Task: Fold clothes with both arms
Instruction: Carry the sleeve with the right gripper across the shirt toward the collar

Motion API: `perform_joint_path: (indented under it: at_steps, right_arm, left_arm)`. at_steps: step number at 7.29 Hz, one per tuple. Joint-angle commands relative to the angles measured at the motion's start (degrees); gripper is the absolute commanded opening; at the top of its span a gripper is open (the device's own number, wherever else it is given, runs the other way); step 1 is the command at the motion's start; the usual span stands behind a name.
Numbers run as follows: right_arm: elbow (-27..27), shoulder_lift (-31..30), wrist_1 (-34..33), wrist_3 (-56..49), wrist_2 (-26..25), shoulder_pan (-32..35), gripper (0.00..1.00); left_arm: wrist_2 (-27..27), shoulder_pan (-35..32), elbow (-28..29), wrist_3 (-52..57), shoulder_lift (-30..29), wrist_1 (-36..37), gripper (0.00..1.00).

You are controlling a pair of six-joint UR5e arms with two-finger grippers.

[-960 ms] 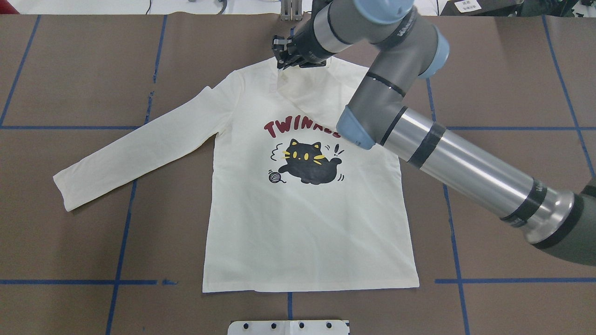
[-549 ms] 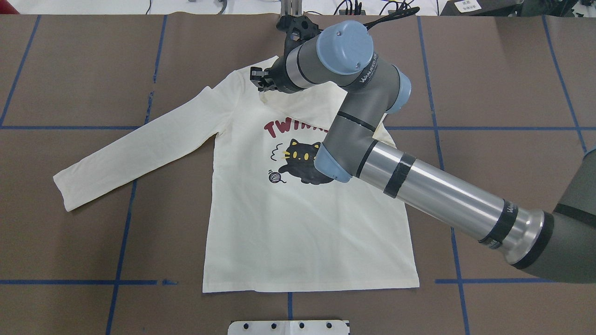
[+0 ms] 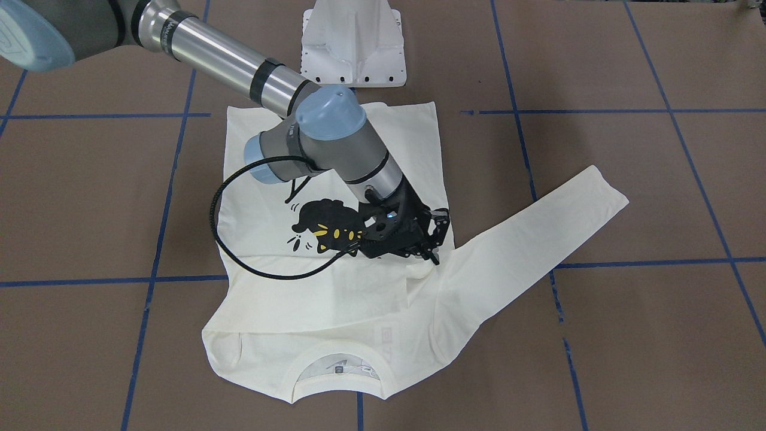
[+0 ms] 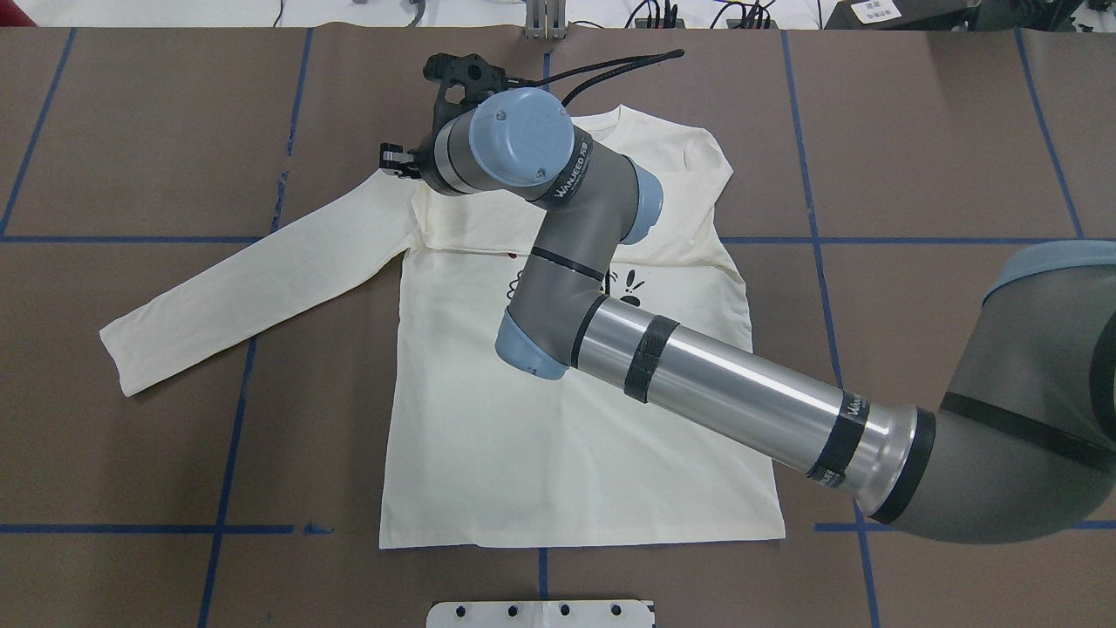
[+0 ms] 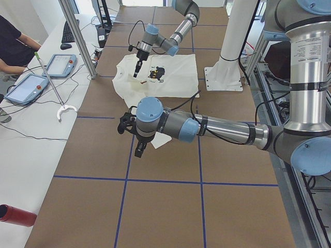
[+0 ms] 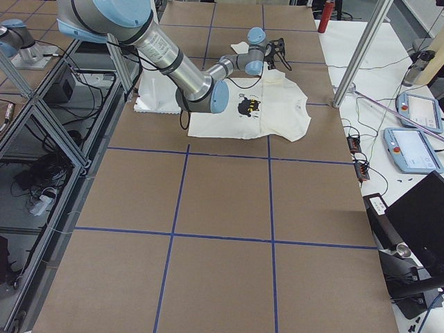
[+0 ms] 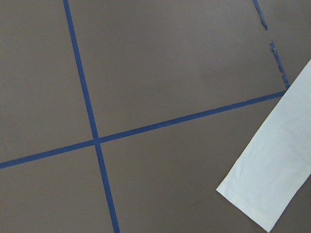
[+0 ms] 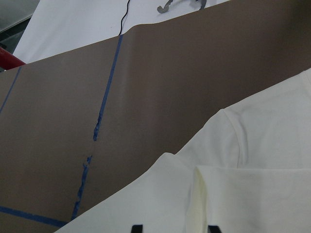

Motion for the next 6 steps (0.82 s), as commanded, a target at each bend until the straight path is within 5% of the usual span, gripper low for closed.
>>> perform_joint_path:
  at_steps: [1,3,6]
  right_arm:
    - [-0.6,0.3,-0.7,0.2,-0.8,-0.5,1.0]
    - [1.9,0.7,-8.4,0.4,0.3,-0.5,1.0]
    - [19.3,-5.5,-35.1,-2.2,16.6,8.3,1.0]
  left_arm:
    - [0.0,0.0,0.8,0.1,0.0,0.0,1.0]
    - [1.2,0.3,1.2,-1.3,-0.3,0.0,1.0]
    - [7.8,6.4,-0.4,-30.0,0.6,-15.8,1.0]
